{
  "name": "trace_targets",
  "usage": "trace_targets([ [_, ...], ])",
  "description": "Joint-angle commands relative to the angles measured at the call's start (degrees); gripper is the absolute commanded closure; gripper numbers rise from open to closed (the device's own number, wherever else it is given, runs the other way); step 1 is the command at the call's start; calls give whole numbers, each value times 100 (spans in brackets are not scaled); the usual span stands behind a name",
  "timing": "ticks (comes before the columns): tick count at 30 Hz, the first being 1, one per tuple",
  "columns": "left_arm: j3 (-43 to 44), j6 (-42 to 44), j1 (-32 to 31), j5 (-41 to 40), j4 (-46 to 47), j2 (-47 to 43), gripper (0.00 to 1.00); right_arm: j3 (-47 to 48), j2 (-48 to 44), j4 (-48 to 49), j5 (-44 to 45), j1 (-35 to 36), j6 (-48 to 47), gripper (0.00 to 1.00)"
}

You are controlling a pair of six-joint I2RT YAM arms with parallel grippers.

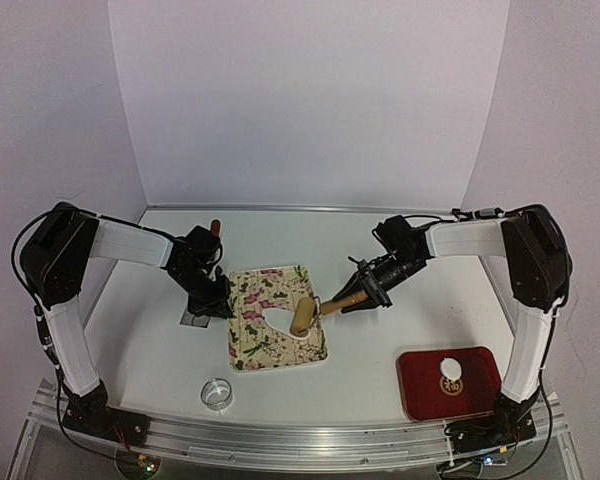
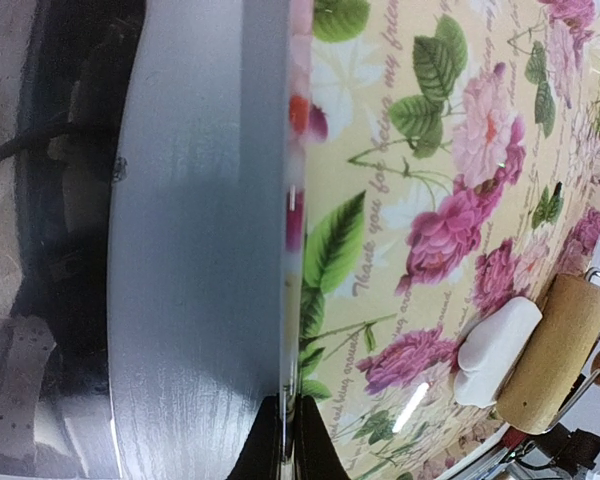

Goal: Roll out the dumpling wrappers from the dough

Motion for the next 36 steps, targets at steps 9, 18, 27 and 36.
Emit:
trace_targets([
  [9, 125, 35, 42, -37, -24, -80, 100, 1553, 2458, -1796, 2050, 638, 25, 100],
  [18, 197, 64, 47, -72, -50, -64, 100, 1159, 1659, -1826, 2361, 477, -38, 100],
  [27, 363, 139, 56, -162, -94, -67, 100, 973, 857, -2035, 2460, 369, -298, 100],
  [36, 526, 220, 64, -331, -159, -172, 97, 1883, 438, -2266, 2516, 368, -920, 100],
])
